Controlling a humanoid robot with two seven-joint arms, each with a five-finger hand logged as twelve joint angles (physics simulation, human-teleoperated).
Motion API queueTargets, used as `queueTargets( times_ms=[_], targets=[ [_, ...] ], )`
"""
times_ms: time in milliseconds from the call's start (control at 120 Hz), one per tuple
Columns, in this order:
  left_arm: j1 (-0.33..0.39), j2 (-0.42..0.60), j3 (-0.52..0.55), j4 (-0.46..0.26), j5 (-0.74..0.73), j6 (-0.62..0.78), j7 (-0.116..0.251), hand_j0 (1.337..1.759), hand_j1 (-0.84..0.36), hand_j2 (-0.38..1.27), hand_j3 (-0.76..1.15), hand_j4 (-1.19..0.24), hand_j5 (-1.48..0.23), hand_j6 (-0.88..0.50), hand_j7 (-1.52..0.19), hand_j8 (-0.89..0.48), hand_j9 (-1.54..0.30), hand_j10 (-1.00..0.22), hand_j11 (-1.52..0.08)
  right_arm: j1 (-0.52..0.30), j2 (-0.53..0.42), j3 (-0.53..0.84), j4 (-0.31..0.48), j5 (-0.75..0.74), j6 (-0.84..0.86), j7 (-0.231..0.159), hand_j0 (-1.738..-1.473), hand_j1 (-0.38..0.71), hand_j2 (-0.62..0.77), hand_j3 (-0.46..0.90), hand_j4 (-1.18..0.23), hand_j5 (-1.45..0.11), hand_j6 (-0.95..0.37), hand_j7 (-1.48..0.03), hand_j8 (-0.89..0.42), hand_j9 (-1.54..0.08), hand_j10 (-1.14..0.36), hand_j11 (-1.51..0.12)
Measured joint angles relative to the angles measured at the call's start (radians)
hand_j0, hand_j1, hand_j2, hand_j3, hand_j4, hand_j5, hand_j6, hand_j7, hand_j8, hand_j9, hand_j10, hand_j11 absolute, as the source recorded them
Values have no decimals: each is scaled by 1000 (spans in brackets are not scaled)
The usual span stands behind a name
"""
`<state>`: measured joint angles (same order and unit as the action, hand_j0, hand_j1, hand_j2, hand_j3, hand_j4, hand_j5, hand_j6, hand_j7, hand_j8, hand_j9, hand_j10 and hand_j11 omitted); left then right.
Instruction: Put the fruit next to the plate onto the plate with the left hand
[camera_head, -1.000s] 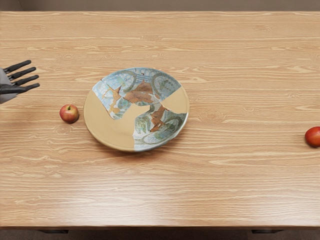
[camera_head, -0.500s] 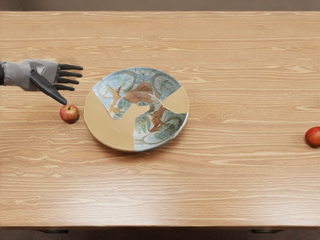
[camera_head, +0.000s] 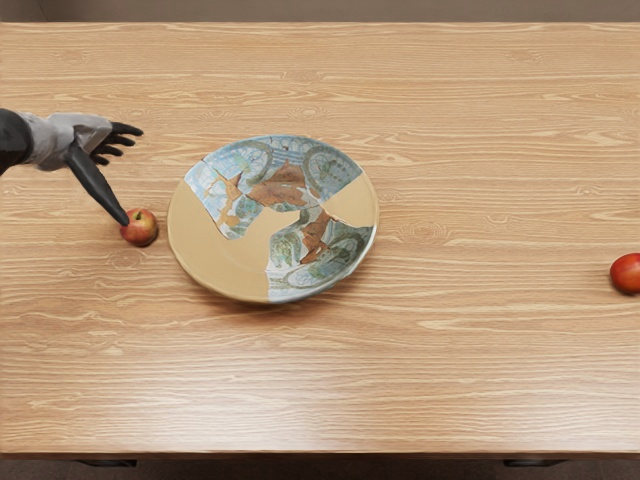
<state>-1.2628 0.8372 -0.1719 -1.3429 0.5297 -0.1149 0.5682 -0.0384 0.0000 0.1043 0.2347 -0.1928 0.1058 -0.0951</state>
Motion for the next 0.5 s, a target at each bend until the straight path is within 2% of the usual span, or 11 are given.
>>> queueTargets(
  times_ms=[125,267,358,500],
  targets=[
    [2,-41,78,-53,110,149,4,1658,328,4,0,-22,-24,-22,-24,-22,-24,-21,-24,0,0,0,0,0,0,0,-1658,-327,-4,0,-18,-24,-18,-24,-18,-24,-18,-24],
    [2,-41,184,-71,285,202,8,1658,332,4,0,-20,-21,-21,-21,-20,-20,-19,-20,0,0,0,0,0,0,0,-1658,-327,-4,0,-18,-24,-18,-24,-18,-24,-18,-24],
    [19,-136,219,-77,330,216,24,1658,334,4,0,-18,-19,-20,-19,-19,-18,-18,-18,0,0,0,0,0,0,0,-1658,-327,-4,0,-18,-24,-18,-24,-18,-24,-18,-24],
    [21,-148,239,-78,353,301,38,1658,336,4,0,-17,-17,-18,-17,-18,-17,-16,-16,0,0,0,0,0,0,0,-1658,-327,-4,0,-18,-24,-18,-24,-18,-24,-18,-24]
  ],
)
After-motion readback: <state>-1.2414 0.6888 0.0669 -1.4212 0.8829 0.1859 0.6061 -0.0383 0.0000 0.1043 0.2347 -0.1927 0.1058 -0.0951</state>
